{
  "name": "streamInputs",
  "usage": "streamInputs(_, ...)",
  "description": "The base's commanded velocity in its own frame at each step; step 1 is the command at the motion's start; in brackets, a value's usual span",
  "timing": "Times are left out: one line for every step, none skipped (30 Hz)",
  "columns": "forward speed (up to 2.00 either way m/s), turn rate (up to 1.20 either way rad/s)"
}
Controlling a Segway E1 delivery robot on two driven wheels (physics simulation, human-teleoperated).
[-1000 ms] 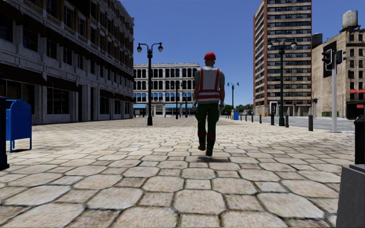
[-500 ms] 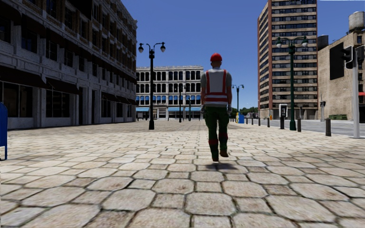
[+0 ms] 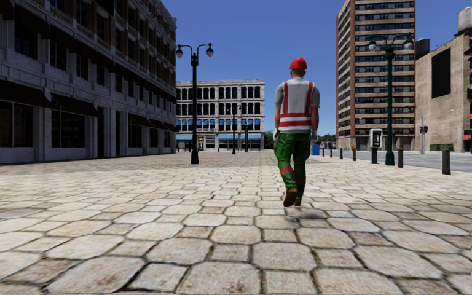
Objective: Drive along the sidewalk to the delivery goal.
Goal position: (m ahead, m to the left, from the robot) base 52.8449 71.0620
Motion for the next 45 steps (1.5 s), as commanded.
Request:
streamInputs(1.48,0.09)
streamInputs(1.48,0.1)
streamInputs(1.48,0.12)
streamInputs(1.48,0.14)
streamInputs(1.48,0.14)
streamInputs(1.48,0.15)
streamInputs(1.48,0.16)
streamInputs(1.48,0.17)
streamInputs(1.48,0.27)
streamInputs(1.48,0.3)
streamInputs(1.48,0.31)
streamInputs(1.48,0.33)
streamInputs(1.48,0.33)
streamInputs(1.48,0.35)
streamInputs(1.48,0.37)
streamInputs(1.48,0.38)
streamInputs(1.48,0.39)
streamInputs(1.48,0.42)
streamInputs(1.48,0.46)
streamInputs(1.48,0.5)
streamInputs(1.48,0.53)
streamInputs(1.48,0.53)
streamInputs(1.48,0.54)
streamInputs(1.48,0.54)
streamInputs(1.48,0.54)
streamInputs(1.48,0.54)
streamInputs(1.48,0.54)
streamInputs(1.48,0.55)
streamInputs(1.48,0.55)
streamInputs(1.48,0.55)
streamInputs(1.48,0.55)
streamInputs(1.48,0.55)
streamInputs(1.48,0.55)
streamInputs(1.48,0.55)
streamInputs(1.5,0.55)
streamInputs(1.54,0.55)
streamInputs(1.58,0.55)
streamInputs(1.65,0.55)
streamInputs(1.72,0.55)
streamInputs(1.78,0.55)
streamInputs(1.78,0.55)
streamInputs(1.81,0.55)
streamInputs(1.84,0.55)
streamInputs(1.87,0.55)
streamInputs(1.92,0.55)
